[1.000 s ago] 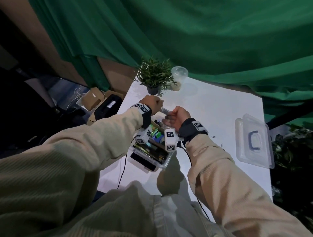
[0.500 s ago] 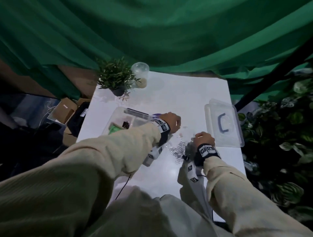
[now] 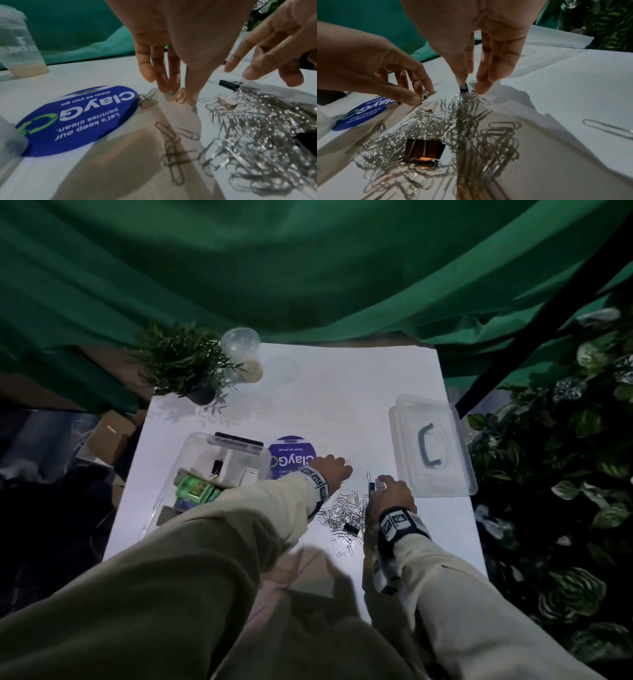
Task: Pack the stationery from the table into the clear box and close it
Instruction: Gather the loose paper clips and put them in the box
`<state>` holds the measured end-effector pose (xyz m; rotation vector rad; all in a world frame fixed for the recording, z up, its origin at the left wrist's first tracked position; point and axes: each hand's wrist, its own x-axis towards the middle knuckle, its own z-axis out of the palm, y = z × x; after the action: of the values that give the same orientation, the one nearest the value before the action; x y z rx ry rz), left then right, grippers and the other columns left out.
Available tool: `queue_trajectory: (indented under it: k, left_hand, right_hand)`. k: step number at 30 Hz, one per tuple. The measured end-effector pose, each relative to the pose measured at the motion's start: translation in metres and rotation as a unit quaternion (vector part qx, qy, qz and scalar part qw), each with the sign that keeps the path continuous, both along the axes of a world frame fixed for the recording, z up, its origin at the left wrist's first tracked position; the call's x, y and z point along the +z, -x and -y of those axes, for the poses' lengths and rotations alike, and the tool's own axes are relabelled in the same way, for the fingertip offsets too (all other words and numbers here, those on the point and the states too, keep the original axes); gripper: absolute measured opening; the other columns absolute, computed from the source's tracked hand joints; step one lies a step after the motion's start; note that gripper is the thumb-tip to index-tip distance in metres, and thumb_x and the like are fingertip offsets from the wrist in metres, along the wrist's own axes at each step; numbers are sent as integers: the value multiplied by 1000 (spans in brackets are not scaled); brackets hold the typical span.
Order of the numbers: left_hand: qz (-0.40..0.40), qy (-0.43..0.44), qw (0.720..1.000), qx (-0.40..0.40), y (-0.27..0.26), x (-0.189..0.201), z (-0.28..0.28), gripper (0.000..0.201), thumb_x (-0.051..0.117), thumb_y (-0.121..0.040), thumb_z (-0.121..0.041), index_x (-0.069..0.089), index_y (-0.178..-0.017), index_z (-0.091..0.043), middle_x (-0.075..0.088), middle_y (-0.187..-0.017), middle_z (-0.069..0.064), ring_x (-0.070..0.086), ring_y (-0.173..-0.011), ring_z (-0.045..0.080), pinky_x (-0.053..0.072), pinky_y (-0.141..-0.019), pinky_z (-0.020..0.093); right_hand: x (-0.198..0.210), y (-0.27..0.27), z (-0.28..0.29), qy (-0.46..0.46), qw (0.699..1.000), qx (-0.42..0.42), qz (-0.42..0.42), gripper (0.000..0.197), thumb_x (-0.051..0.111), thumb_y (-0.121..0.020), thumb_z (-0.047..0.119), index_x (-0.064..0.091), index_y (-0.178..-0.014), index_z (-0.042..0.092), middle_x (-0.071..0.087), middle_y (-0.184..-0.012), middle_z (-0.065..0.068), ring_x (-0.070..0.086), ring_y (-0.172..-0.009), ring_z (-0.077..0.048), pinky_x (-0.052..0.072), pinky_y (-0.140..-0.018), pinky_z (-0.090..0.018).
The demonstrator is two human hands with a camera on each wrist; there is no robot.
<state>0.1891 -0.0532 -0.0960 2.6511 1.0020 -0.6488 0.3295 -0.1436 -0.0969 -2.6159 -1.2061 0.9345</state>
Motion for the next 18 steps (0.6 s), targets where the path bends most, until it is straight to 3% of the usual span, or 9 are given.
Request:
queue_trajectory:
  k: [7,10,12,14,16,18]
  left_hand:
    - [23,32,999,35,7,-2,2,24,53,-95,-15,52,-118,-7,54,-118,12,55,-107,31,47,-79,41]
    - [65,72,992,75,16,6,3,12,51,-92,-13,54,-103,-10,60,-109,12,59,-100,31,46,-78,37]
    - [123,118,974,151,22,10,5,10,50,-91,-11,51,-100,-11,62,-105,12,60,-94,30,44,-75,33]
    - [194,134,938,256,25,16,5,21,47,-93,-10,53,-112,-10,59,-112,11,59,-93,26,42,-74,27]
    - [213,123,904,349,27,18,-1,25,42,-96,-9,57,-117,-8,57,-114,11,59,-92,20,44,-74,25]
    - [190,104,888,406,27,20,-13,28,43,-98,-11,61,-119,-6,59,-122,12,59,-108,25,46,-87,28]
  right_hand:
    - [-6,9,-9,29,999,43,3,21,58,-90,24,62,-111,25,54,-115,-9,59,-104,-30,46,-86,-36]
    - [-5,15,-9,18,999,36,-3,18,58,-88,18,57,-105,21,55,-112,-8,58,-103,-30,45,-86,-37]
    - [-5,19,-9,8,999,34,-2,16,57,-87,16,55,-102,20,55,-109,-8,58,-101,-31,46,-84,-37]
    - [-4,23,-9,2,999,34,-1,15,57,-86,15,54,-99,19,57,-106,-8,59,-99,-31,46,-81,-37]
    - [-2,25,-7,-7,1000,29,-5,16,57,-82,12,55,-97,18,58,-102,-7,59,-96,-32,46,-78,-35]
    - [-2,25,-5,-33,999,0,-21,19,57,-76,11,54,-93,17,60,-96,-6,59,-88,-30,46,-74,-33]
